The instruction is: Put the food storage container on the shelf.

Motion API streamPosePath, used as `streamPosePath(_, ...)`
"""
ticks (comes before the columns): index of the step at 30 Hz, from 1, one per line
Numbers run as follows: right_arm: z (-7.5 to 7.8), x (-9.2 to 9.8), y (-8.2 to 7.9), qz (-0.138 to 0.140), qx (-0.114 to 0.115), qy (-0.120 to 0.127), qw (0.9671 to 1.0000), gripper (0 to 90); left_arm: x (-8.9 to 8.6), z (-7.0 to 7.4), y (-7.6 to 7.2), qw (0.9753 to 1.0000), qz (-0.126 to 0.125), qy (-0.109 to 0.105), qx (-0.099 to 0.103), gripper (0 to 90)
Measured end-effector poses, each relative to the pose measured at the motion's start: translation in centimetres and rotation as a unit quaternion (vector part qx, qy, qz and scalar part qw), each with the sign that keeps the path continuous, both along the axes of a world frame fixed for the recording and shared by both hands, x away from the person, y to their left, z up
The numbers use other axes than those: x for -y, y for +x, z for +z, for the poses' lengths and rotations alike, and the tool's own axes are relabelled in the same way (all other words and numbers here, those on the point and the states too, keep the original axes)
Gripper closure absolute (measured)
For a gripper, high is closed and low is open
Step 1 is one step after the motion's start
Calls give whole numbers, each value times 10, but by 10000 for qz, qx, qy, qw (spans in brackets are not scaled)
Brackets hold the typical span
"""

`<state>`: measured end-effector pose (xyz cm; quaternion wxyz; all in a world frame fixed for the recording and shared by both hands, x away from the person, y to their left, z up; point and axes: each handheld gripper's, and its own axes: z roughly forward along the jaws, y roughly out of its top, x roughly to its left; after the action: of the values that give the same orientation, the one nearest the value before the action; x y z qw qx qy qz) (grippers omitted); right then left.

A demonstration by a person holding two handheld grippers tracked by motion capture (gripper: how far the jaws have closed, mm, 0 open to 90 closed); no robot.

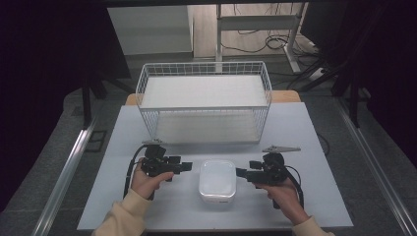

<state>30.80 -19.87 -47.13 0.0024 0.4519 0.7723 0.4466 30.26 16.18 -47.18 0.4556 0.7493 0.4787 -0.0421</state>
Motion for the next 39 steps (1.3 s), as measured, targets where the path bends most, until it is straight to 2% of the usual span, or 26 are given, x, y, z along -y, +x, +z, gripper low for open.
streamPosePath(3, -5, -6, 5, 45, -159, 77, 9998, 288, 5, -4, 1, 9999, -22, -87, -123, 336)
streamPosePath(12, -9, -11, 5, 179, -283, 209, 9992, 331, 15, -10, 0, 9994, -84, -217, -244, 379)
streamPosePath(19, -16, -13, 0, 234, -424, 237, 9985, 359, 20, -23, 2, 9966, -185, -479, -639, 394)
streamPosePath(24, -19, -14, -1, 240, -491, 264, 9982, 384, 22, -25, 2, 9961, -214, -487, -697, 411)
streamPosePath(26, -20, -14, -1, 226, -521, 267, 9980, 400, 24, -27, 1, 9954, -264, -504, -767, 420)
streamPosePath(27, -21, -14, -2, 224, -570, 305, 9977, 413, 25, -30, 1, 9938, -328, -621, -867, 425)
streamPosePath(28, -21, -14, -2, 224, -570, 305, 9977, 413, 25, -30, 1, 9938, -328, -621, -867, 428)
streamPosePath(29, -22, -15, -3, 244, -613, 315, 9973, 428, 26, -36, 2, 9906, -386, -777, -1062, 434)
streamPosePath(30, -22, -15, -3, 247, -608, 333, 9973, 436, 25, -38, 2, 9895, -384, -823, -1128, 440)
streamPosePath(34, -21, -16, -5, 258, -633, 351, 9970, 463, 27, -41, 3, 9881, -385, -853, -1219, 477)
streamPosePath(36, -22, -16, -5, 248, -678, 374, 9967, 488, 29, -42, 3, 9876, -480, -876, -1215, 491)
streamPosePath(38, -25, -14, -5, 200, -797, 435, 9957, 518, 32, -43, 2, 9867, -522, -872, -1271, 536)
streamPosePath(39, -25, -14, -5, 187, -819, 468, 9954, 528, 32, -43, 1, 9870, -521, -853, -1257, 530)
